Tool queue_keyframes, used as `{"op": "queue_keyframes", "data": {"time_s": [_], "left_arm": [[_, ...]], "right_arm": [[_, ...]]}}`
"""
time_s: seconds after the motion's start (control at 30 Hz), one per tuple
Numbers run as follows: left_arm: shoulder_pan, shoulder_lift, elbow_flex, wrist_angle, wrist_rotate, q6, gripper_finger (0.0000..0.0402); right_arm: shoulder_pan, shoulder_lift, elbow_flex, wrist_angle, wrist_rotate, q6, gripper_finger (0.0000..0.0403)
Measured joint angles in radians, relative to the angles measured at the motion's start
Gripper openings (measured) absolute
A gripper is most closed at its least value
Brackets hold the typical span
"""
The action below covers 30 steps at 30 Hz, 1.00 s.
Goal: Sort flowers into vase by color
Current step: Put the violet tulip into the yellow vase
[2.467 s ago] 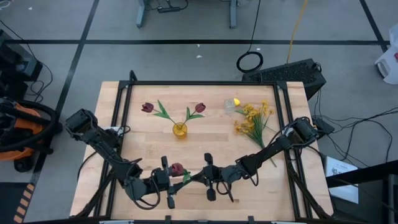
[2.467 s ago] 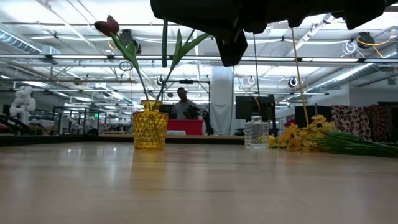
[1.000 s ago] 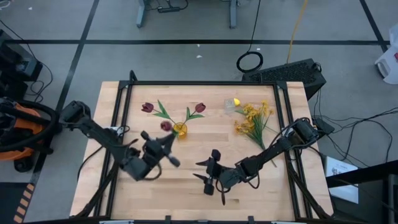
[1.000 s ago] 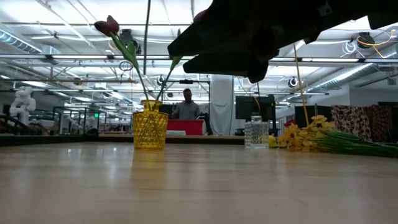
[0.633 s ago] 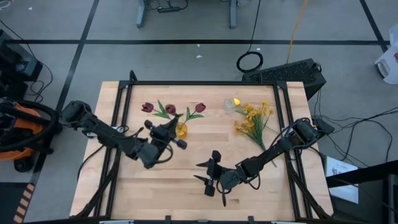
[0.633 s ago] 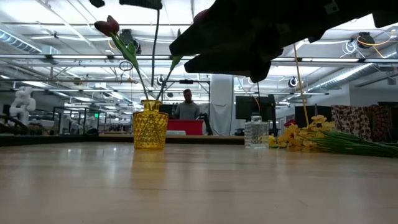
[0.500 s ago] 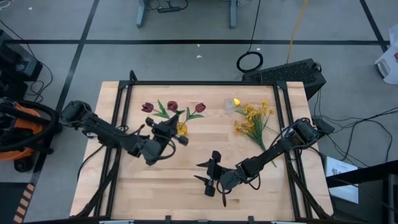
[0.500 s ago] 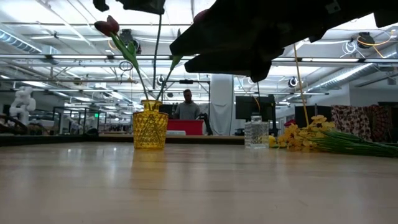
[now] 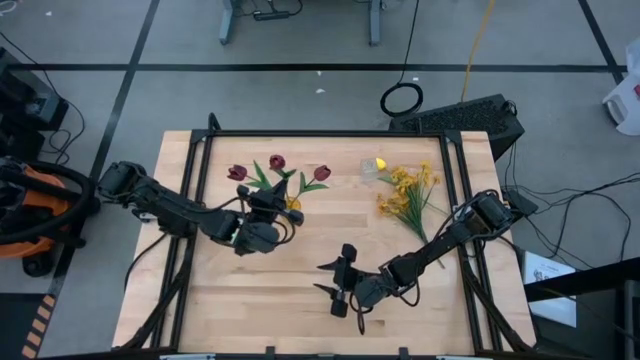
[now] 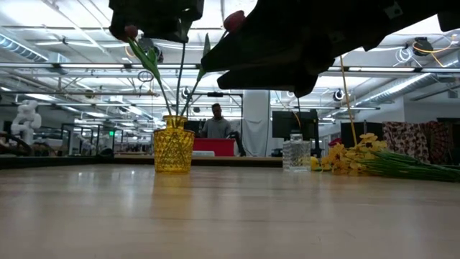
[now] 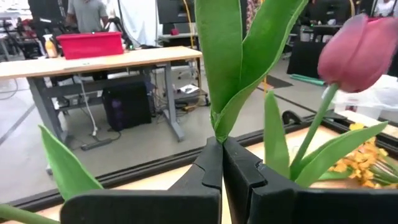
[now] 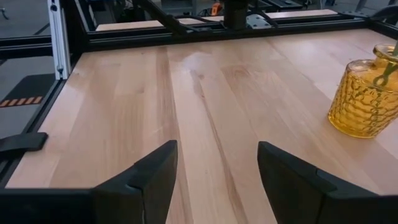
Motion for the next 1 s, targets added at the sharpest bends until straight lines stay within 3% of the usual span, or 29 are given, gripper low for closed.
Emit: {"op": "queue_keyframes", "data": {"time_s": [0.4, 1.0], "left_arm": [[0.054, 0.0, 0.0, -0.143, 0.092, -0.19, 0.0004], [0.099, 0.0, 0.0, -0.18, 0.178, -0.19, 0.0011]], "right_arm": [[0.0, 0.0, 0.0, 0.0, 0.003, 0.008, 0.0215], [0.0, 0.0, 0.0, 0.0, 0.002, 0.008, 0.0215]]}}
